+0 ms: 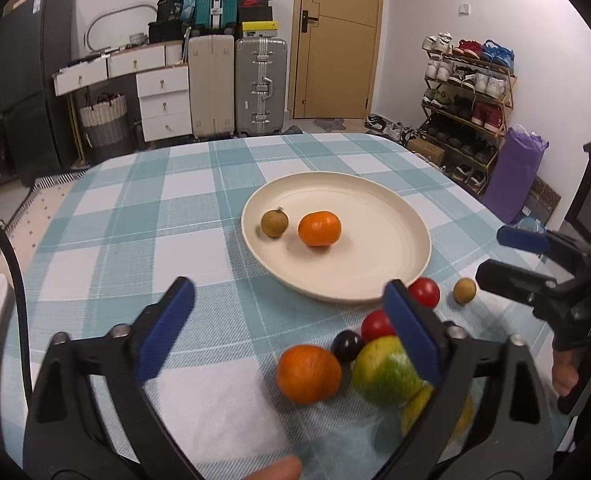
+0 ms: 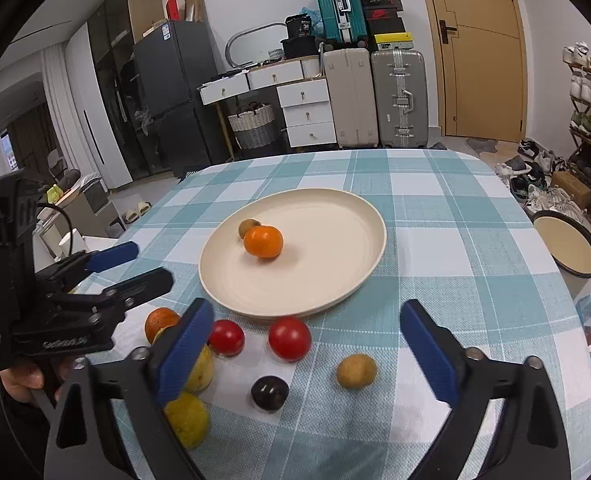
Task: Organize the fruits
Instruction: 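Withdraw both tools from the plate back toward the loose fruits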
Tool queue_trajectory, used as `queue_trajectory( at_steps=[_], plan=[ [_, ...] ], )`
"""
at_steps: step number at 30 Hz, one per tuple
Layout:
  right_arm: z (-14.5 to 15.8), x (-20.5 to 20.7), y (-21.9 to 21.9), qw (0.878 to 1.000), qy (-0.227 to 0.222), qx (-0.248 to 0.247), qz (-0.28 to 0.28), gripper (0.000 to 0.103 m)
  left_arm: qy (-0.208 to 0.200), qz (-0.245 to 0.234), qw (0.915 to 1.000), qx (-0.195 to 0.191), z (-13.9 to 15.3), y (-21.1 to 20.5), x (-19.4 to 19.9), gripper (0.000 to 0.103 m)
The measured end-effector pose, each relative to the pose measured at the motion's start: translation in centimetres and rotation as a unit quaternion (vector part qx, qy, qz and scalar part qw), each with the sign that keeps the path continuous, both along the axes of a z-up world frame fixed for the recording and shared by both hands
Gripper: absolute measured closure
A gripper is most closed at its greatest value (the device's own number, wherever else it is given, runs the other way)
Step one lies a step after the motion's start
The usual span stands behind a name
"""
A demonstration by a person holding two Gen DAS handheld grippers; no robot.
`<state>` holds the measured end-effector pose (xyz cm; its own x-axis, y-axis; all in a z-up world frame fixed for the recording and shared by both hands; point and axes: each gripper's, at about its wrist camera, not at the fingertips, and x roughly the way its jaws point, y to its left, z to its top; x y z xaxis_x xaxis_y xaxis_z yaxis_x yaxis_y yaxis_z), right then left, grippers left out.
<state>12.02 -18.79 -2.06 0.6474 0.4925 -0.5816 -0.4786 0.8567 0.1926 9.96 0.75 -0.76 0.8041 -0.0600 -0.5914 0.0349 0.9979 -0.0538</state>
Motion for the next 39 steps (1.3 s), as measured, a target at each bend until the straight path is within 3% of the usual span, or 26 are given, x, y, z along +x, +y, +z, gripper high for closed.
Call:
queue_trajectory(
  at_steps=[16, 39],
  plan=[
    [-0.7, -3.7, -0.2, 0.999, 0.023, -0.007, 0.025, 0.0, 0.0, 0.002, 1.0, 0.003, 0.8, -0.6, -6.8, 0.001],
    [-3.2, -5.9, 4.2, 0.994, 0.045, -0.044, 0.085, 0.0, 0.024, 0.01, 0.9997, 0.001, -0.2, 0.5, -8.9, 0.001]
  ],
)
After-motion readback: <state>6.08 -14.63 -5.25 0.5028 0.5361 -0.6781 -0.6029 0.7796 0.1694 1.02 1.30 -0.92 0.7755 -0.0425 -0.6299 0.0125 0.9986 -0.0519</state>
